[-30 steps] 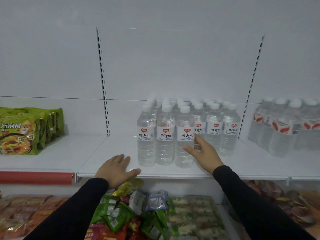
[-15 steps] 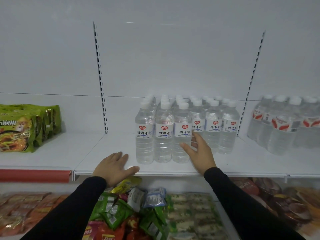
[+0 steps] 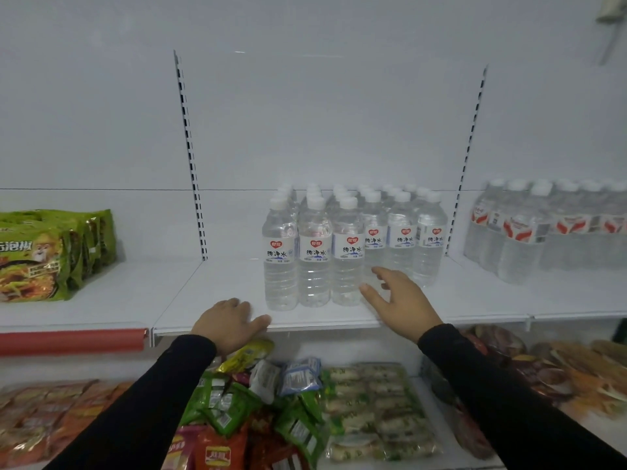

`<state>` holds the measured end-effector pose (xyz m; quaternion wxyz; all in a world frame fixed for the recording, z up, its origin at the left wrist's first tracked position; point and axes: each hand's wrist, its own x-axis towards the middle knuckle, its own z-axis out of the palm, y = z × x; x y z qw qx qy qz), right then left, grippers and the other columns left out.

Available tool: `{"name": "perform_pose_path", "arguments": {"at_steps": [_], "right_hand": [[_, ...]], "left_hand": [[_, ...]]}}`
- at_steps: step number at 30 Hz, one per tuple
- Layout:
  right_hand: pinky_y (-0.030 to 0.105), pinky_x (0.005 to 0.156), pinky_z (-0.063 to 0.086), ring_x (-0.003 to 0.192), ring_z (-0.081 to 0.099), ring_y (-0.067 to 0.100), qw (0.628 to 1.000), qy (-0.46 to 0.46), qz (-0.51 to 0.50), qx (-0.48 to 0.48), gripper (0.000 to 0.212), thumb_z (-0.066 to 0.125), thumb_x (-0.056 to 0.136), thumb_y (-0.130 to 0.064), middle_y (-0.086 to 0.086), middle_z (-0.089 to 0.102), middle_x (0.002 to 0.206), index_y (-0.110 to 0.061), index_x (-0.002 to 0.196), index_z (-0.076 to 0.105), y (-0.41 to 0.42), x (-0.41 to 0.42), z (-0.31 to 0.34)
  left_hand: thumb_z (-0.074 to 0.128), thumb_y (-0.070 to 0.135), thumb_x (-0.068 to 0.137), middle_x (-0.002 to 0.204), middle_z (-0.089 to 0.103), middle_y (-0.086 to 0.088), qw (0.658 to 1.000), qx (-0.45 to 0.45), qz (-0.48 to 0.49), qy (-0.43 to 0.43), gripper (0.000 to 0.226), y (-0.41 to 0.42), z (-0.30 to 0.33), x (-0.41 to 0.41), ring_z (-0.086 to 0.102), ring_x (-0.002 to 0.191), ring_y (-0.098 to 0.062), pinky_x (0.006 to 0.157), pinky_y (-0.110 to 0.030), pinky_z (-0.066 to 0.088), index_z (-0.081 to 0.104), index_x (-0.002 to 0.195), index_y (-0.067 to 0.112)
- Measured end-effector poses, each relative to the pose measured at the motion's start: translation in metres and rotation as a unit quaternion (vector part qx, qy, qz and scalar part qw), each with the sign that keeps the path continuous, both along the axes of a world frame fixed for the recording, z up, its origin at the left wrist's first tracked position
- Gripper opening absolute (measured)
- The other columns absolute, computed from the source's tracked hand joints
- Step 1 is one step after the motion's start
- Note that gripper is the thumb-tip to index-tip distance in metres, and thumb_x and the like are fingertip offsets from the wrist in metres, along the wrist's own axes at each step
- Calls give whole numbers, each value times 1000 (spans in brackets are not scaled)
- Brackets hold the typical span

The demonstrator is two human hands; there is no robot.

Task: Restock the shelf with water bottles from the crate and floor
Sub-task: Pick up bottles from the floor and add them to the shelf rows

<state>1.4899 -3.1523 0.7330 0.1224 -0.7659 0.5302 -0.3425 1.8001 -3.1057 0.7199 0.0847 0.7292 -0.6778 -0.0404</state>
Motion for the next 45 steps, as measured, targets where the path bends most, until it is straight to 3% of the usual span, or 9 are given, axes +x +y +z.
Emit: {"name": "perform_pose_path", "arguments": {"at_steps": [5, 13, 17, 20, 25, 31, 34, 38, 45], "right_hand": [[21, 106, 29, 136, 40, 17, 992, 67, -6, -107, 66, 46, 96, -57, 6, 45, 147, -15, 146, 43, 46, -10, 8], [37, 109, 38, 134, 44, 29, 962, 151, -74, -216, 65, 49, 96, -54, 15, 46, 146, -9, 143, 47, 133, -39, 5], [43, 96, 48, 129, 49, 33, 956, 175, -130, -198, 62, 53, 94, -49, 16, 44, 147, -10, 142, 48, 182, -76, -10], [45, 97, 47, 124, 51, 34, 950, 202, -167, -170, 59, 51, 96, -50, 17, 47, 145, -12, 141, 51, 219, -113, -27], [42, 106, 41, 133, 44, 31, 943, 206, -226, -130, 62, 46, 98, -53, 14, 44, 148, -13, 145, 46, 291, -187, -56], [45, 103, 47, 127, 50, 36, 930, 167, -320, -75, 63, 47, 96, -51, 19, 47, 143, -8, 142, 49, 397, -306, -92], [46, 105, 45, 129, 48, 35, 921, 149, -356, -45, 61, 48, 96, -50, 18, 49, 141, -8, 141, 50, 450, -368, -111], [44, 102, 48, 129, 48, 32, 908, 126, -399, 5, 58, 50, 98, -47, 15, 49, 141, -11, 143, 49, 512, -435, -140], [36, 100, 47, 122, 54, 26, 875, 105, -454, 136, 57, 50, 97, -47, 10, 46, 145, -13, 143, 49, 566, -524, -199]], "left_hand": [[43, 57, 96, 139, 53, -1, 980, -167, -92, 47, 58, 33, 13, -23, 47, 128, -18, 104, -30, 35, 53, 136, 16], [46, 49, 91, 128, 62, -1, 919, -297, -202, 163, 50, 81, 22, -71, 50, 123, -15, 97, -19, 30, 63, 125, 16], [49, 43, 94, 126, 64, -6, 907, -277, -257, 187, 45, 89, 4, -109, 54, 119, -23, 97, -28, 39, 63, 124, 11], [52, 39, 96, 125, 63, -7, 899, -249, -300, 202, 42, 104, -16, -149, 54, 116, -20, 93, -18, 32, 62, 125, 10], [47, 45, 95, 123, 63, -9, 890, -201, -355, 205, 48, 146, -46, -227, 57, 114, -26, 95, -28, 38, 62, 125, 11], [46, 47, 95, 126, 62, -3, 874, -139, -414, 214, 46, 204, -73, -358, 54, 115, -19, 92, -18, 34, 60, 127, 16], [46, 48, 96, 129, 60, -4, 859, -103, -458, 204, 49, 234, -87, -435, 55, 117, -21, 95, -26, 39, 59, 130, 16], [46, 49, 95, 132, 58, -4, 837, -58, -514, 178, 51, 263, -106, -528, 50, 123, -21, 97, -17, 30, 55, 133, 16], [40, 58, 94, 146, 46, -2, 804, 33, -578, 138, 61, 286, -155, -653, 38, 135, -17, 111, -31, 31, 46, 142, 21]]}}
